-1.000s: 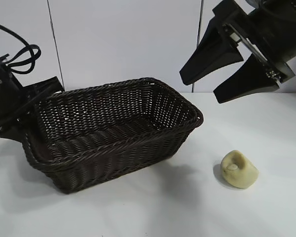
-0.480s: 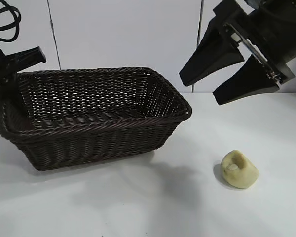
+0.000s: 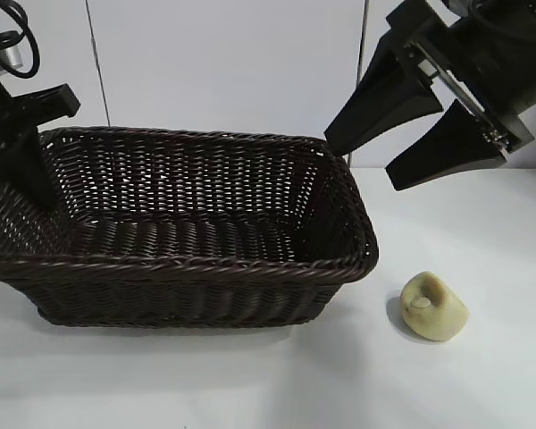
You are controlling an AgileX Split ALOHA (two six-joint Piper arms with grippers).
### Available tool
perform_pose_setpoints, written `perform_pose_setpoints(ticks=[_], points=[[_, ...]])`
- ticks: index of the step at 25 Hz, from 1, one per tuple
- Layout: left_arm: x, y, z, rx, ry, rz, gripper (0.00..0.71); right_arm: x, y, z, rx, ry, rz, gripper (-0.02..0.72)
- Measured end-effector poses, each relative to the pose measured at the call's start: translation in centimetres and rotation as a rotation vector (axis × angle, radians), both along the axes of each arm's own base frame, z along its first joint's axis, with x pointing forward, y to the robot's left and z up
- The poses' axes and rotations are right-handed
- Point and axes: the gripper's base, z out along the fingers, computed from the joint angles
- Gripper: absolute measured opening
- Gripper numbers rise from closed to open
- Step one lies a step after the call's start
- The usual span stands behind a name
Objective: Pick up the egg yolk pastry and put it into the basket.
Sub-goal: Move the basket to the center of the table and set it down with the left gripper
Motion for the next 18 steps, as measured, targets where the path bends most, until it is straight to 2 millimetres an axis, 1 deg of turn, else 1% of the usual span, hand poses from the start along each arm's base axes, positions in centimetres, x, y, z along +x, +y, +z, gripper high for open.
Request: perform_pose_setpoints(ticks=[6, 8, 18], points=[[0.5, -0.3, -2.6, -0.006, 0.079, -0.015, 0.097, 0.0, 0.0, 0.0, 0.000, 0.000, 0.000, 0.567], [0.6, -0.3, -3.2, -0.004, 0.095, -0.015, 0.097, 0.0, 0.0, 0.0, 0.000, 0.000, 0.000, 0.567], [0.9, -0.5, -4.5, -0.018, 0.123, -0.033, 0.097, 0.0, 0.0, 0.0, 0.000, 0.000, 0.000, 0.567]])
